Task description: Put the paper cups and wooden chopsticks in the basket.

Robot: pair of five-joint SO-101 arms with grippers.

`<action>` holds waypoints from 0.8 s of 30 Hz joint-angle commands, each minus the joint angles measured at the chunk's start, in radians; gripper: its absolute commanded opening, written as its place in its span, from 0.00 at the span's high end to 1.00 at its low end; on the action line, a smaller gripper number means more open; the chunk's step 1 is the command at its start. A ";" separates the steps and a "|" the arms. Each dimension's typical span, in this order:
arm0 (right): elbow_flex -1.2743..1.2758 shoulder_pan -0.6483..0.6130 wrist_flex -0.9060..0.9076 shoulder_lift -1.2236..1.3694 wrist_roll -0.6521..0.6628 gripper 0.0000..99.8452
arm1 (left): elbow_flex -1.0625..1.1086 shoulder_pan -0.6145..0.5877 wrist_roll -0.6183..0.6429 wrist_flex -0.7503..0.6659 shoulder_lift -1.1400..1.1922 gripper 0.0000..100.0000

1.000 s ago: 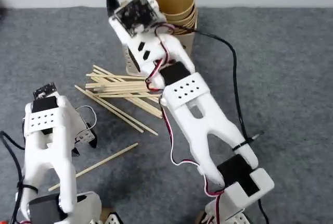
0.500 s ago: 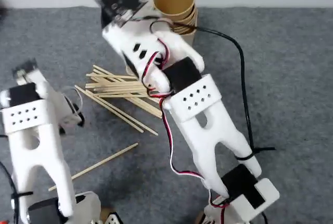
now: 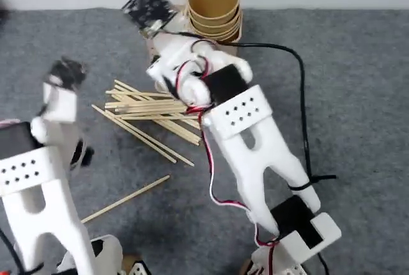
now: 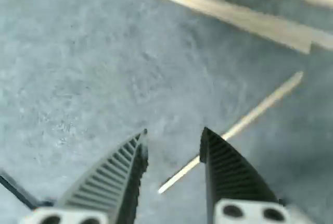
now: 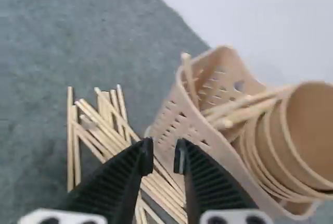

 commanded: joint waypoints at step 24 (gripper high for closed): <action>-0.048 0.255 0.133 -0.197 -0.382 0.91 | 0.889 0.029 -0.738 -0.270 -0.832 0.84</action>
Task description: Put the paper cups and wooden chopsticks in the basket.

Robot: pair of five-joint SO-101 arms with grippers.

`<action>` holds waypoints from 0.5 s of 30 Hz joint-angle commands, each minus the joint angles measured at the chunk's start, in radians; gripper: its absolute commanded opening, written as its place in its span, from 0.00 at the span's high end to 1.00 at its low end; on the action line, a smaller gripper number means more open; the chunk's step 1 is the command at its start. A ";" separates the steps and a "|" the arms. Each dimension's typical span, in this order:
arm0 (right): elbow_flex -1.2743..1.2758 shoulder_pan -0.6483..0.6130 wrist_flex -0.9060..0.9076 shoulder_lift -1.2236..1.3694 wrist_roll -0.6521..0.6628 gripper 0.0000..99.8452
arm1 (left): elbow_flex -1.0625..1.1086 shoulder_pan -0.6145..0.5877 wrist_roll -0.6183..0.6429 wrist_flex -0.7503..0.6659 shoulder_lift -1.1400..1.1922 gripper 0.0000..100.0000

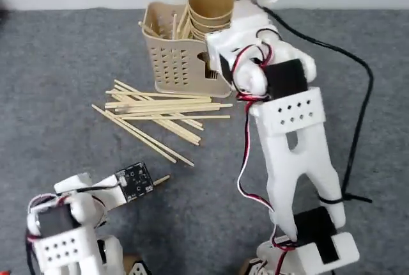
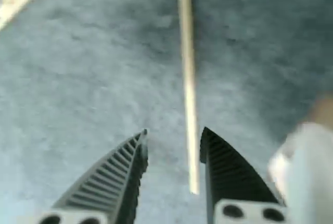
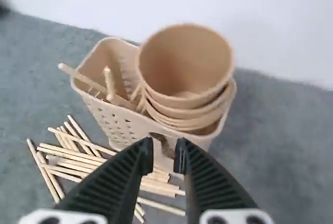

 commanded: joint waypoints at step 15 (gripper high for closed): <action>0.063 0.030 0.027 -0.079 -0.031 0.91 | 0.140 0.006 0.052 -0.057 -0.284 0.74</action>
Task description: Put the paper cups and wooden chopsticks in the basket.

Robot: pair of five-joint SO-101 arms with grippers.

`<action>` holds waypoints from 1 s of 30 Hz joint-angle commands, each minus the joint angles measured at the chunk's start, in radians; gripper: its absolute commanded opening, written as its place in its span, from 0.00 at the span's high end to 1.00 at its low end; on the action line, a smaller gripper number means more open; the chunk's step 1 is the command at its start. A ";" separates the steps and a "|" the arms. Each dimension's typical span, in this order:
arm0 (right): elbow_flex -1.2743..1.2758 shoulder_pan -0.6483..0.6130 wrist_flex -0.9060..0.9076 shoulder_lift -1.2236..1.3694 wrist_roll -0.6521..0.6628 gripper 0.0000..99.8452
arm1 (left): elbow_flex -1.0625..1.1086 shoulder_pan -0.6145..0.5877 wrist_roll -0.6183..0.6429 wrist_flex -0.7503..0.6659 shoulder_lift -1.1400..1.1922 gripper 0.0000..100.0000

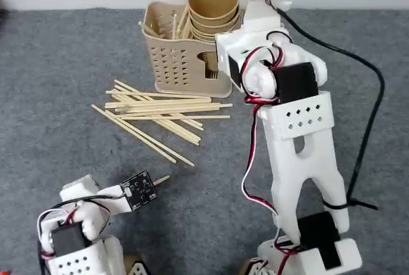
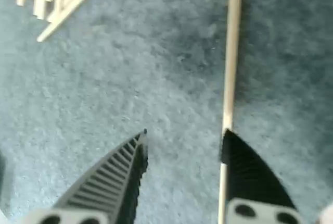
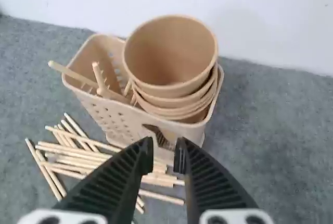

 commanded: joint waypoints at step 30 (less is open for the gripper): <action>0.957 0.007 -0.568 -0.404 0.000 0.91 | -0.174 0.149 0.247 0.141 -0.009 0.74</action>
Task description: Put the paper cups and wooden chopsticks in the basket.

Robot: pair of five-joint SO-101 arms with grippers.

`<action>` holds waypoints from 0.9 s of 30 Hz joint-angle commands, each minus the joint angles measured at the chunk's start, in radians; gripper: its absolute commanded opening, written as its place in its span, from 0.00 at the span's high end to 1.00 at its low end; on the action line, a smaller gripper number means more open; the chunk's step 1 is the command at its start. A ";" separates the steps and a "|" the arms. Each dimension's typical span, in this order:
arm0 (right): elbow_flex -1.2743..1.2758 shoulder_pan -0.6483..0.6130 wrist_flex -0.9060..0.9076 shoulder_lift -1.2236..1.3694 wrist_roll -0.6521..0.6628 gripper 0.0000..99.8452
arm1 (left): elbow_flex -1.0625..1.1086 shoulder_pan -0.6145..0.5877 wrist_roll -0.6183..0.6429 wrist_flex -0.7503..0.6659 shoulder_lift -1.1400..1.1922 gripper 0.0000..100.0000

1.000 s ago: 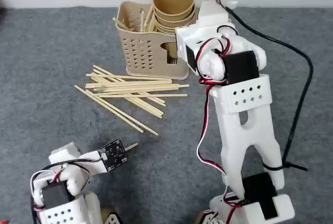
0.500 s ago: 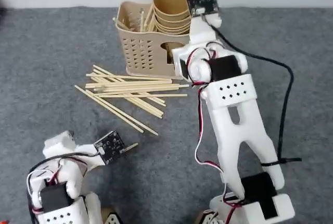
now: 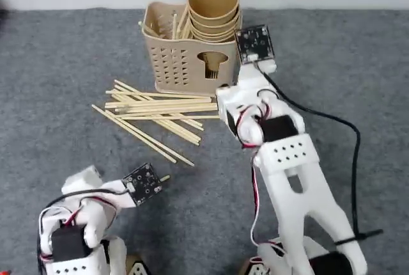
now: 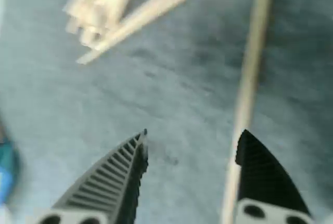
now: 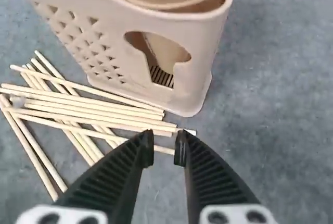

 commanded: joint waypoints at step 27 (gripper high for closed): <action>0.115 0.007 -0.036 -0.088 -0.006 0.91 | 0.305 0.032 0.137 -0.187 -0.009 0.74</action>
